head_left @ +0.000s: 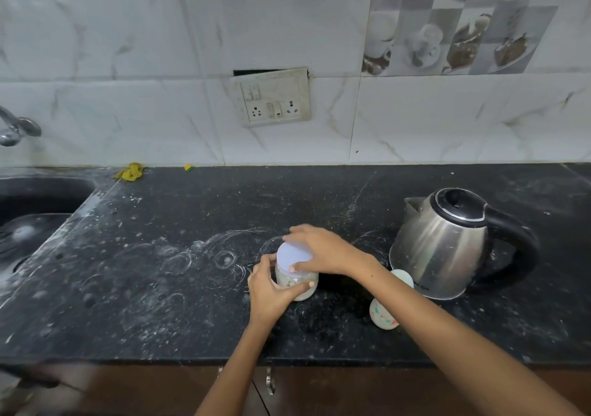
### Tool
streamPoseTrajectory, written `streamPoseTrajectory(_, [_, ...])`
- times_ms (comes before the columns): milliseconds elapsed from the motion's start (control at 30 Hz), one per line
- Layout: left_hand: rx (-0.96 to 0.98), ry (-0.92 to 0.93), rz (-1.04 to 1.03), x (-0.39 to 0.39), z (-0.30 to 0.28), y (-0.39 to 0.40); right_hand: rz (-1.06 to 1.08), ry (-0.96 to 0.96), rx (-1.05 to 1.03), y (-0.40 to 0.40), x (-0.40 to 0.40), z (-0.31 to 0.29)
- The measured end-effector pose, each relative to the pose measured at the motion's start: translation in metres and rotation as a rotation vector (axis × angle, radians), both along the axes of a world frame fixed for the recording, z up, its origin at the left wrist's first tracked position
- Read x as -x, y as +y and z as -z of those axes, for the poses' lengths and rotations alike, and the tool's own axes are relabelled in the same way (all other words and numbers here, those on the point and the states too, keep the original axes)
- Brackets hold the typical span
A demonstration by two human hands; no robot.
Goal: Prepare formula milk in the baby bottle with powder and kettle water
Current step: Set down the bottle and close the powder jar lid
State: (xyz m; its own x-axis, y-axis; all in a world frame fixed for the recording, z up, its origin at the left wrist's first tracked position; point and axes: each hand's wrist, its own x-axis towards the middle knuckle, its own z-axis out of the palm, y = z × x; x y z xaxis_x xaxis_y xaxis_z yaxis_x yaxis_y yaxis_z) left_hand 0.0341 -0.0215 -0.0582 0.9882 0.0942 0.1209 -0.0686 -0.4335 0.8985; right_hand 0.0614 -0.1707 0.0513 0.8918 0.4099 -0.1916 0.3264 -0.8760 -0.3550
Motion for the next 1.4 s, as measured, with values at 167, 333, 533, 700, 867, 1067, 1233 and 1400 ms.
streamPoseTrajectory(167, [-0.020, 0.008, 0.010, 0.000, -0.001, 0.001, 0.199, -0.238, 0.115, 0.006, -0.004, 0.001])
streamPoseTrajectory(333, [-0.012, 0.012, 0.012, 0.000, -0.002, 0.001, 0.075, -0.111, -0.020, -0.002, -0.002, 0.011])
streamPoseTrajectory(533, [0.011, -0.030, 0.025, 0.002, -0.002, -0.001, -0.107, -0.106, -0.149, 0.001, 0.007, 0.046])
streamPoseTrajectory(700, [0.047, -0.099, 0.003, 0.004, -0.002, -0.004, 0.090, -0.247, -0.065, 0.024, 0.019, 0.058])
streamPoseTrajectory(867, [0.057, -0.116, -0.011, 0.004, 0.001, -0.004, 0.310, -0.291, -0.063, 0.045, 0.021, 0.070])
streamPoseTrajectory(1067, [-0.131, -0.107, 0.039, 0.005, -0.001, 0.003, 0.245, -0.164, -0.201, 0.031, 0.022, 0.053])
streamPoseTrajectory(1233, [-0.450, -0.281, 0.128, 0.019, -0.018, 0.006, 0.257, -0.224, -0.316, -0.013, 0.048, 0.019])
streamPoseTrajectory(1400, [-0.752, -0.399, 0.292, 0.017, -0.025, -0.009, 0.249, -0.337, -0.010, -0.075, 0.097, 0.009])
